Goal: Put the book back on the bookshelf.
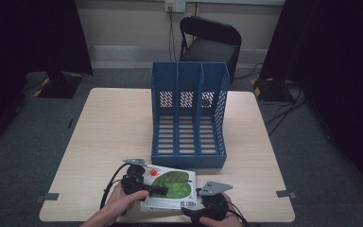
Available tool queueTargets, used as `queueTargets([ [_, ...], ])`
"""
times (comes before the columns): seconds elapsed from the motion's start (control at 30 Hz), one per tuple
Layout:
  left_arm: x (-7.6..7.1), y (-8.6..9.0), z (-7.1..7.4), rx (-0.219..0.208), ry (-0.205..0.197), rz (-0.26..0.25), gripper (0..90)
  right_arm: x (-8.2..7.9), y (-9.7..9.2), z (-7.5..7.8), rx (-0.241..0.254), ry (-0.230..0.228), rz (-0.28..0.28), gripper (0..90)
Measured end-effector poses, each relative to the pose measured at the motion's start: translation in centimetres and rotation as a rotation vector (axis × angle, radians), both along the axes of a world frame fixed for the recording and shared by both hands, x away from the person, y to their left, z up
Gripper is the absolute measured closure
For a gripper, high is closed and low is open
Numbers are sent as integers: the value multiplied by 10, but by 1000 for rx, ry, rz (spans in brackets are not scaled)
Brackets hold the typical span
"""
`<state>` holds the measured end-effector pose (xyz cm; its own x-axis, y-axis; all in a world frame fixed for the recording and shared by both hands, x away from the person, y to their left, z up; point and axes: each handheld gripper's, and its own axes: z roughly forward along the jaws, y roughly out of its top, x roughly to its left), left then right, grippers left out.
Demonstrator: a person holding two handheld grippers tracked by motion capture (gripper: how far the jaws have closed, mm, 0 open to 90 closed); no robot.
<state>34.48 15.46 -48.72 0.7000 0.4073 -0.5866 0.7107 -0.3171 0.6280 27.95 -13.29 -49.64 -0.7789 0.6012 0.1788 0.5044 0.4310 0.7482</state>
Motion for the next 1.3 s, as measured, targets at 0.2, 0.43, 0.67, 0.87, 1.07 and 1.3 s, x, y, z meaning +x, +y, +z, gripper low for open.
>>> queueTargets([
  [0.2,-3,-1,4,-4,-28,-12,614,-1,-9,7,22,8,14,150],
  [0.43,-8,-5,11,11,-104,-44,637,8,-24,14,53,-3,-43,161],
  [0.67,-15,-9,16,4,-165,-82,681,19,-32,17,70,37,-62,198],
  [0.87,-20,-14,21,17,-220,-110,687,30,-39,18,107,40,-85,197],
  [1.07,-27,-20,25,19,-271,-168,701,40,-44,13,143,100,-82,199],
  [1.3,-31,-24,27,32,-302,-207,707,39,-42,16,198,111,-34,284],
])
